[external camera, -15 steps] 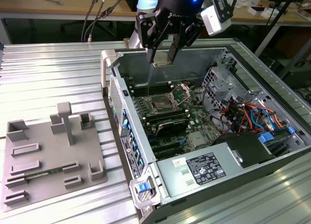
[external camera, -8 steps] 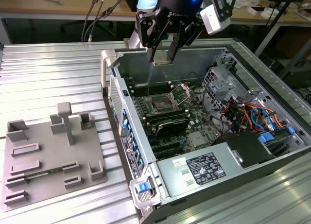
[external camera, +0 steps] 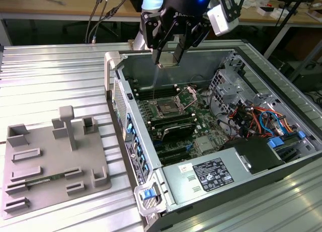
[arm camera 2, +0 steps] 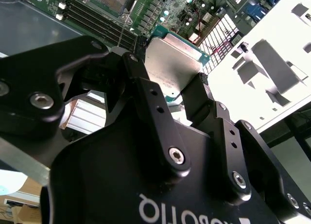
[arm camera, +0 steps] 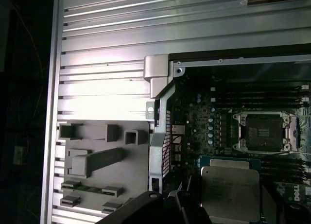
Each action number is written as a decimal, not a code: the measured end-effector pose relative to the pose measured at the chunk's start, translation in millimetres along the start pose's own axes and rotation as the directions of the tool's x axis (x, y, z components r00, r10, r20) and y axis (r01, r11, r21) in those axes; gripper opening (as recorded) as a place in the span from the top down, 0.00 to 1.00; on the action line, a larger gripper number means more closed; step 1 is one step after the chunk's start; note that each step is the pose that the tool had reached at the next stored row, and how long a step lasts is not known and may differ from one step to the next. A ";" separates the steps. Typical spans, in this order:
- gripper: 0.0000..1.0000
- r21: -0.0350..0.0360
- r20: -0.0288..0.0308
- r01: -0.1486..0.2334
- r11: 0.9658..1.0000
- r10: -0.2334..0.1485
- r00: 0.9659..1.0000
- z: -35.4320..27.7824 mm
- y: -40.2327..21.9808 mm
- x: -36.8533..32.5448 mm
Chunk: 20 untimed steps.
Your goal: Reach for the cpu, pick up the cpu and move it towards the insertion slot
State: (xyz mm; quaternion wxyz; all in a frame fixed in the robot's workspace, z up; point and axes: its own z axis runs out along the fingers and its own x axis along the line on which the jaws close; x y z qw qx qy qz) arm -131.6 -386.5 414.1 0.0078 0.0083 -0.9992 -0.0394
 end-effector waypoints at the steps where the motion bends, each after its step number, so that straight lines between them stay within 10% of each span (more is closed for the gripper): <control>1: 0.45 0.000 0.000 0.000 1.000 0.000 1.000 0.0 0.0 0.0; 11: 0.45 0.000 0.000 0.000 1.000 0.000 1.000 1.5 11.3 -2.5; 20: 0.45 0.000 0.000 0.000 1.000 0.000 1.000 4.9 27.8 -24.2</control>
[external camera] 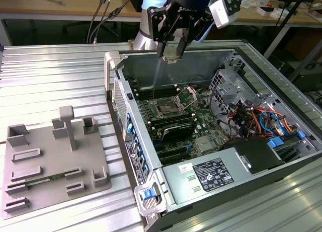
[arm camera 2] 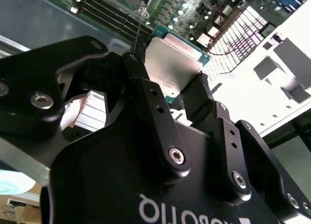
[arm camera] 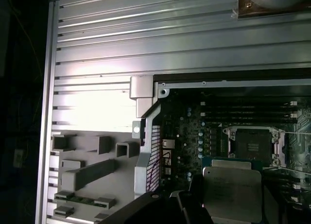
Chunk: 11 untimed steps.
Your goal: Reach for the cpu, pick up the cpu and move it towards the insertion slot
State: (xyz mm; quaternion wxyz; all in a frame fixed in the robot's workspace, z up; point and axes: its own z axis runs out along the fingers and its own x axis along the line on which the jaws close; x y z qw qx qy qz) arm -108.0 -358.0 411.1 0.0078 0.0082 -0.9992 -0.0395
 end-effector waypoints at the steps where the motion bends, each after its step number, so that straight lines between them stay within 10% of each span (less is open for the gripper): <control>1: 0.45 0.000 0.000 0.000 1.000 0.000 1.000 0.3 1.5 -2.1; 11: 0.45 -0.001 0.000 0.000 1.000 0.000 1.000 2.3 8.1 -23.4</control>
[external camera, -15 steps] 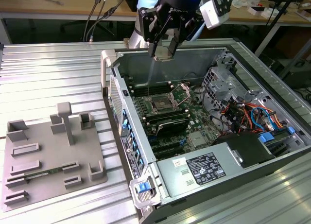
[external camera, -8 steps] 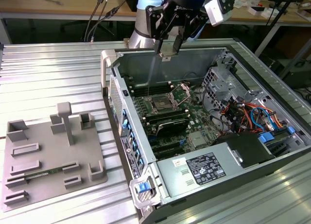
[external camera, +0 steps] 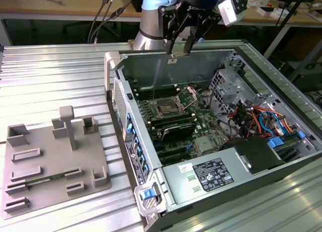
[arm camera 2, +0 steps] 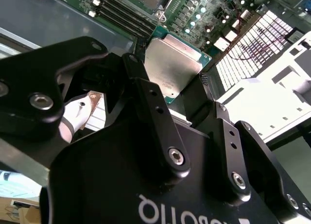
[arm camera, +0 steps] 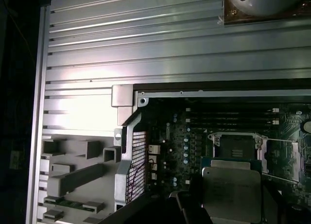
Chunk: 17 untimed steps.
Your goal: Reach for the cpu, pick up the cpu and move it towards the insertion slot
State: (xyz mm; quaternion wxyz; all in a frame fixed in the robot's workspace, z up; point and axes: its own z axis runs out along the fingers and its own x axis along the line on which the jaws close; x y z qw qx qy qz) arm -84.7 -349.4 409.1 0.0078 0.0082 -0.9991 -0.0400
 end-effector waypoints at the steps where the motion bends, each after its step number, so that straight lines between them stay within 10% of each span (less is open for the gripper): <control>1: 0.45 0.000 0.000 0.000 1.000 0.000 1.000 0.0 0.0 -0.2; 17: 0.45 0.000 0.000 0.000 1.000 0.000 1.000 0.0 0.0 -3.8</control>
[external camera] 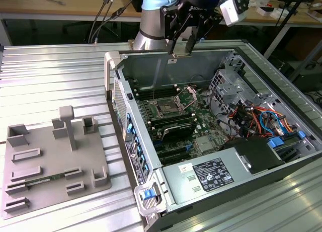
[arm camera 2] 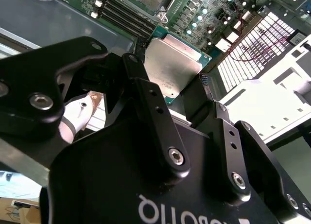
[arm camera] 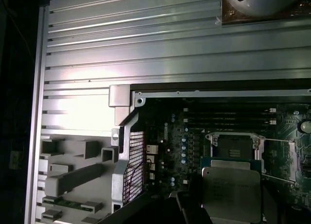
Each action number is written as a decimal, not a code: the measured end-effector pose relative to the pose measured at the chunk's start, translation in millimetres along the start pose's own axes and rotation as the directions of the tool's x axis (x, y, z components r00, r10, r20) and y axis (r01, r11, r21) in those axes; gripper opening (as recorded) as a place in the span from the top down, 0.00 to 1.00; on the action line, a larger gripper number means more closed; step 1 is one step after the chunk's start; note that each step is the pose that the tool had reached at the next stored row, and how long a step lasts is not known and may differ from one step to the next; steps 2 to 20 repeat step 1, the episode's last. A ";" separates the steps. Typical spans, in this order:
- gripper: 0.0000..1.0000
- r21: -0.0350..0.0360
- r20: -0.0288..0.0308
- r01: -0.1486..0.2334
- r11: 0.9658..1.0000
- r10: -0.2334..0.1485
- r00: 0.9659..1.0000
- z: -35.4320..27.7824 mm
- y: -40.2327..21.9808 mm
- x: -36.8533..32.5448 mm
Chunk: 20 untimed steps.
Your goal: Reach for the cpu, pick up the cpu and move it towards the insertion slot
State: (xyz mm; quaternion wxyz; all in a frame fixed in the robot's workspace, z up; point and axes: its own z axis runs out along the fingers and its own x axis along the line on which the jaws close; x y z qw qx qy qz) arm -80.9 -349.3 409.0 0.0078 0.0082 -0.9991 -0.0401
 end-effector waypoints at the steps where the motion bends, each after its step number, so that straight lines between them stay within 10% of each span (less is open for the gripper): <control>1: 0.45 0.000 0.000 0.000 1.000 0.000 1.000 0.0 0.0 -0.4; 20: 0.45 0.000 0.000 0.000 1.000 0.000 1.000 0.0 0.0 -0.4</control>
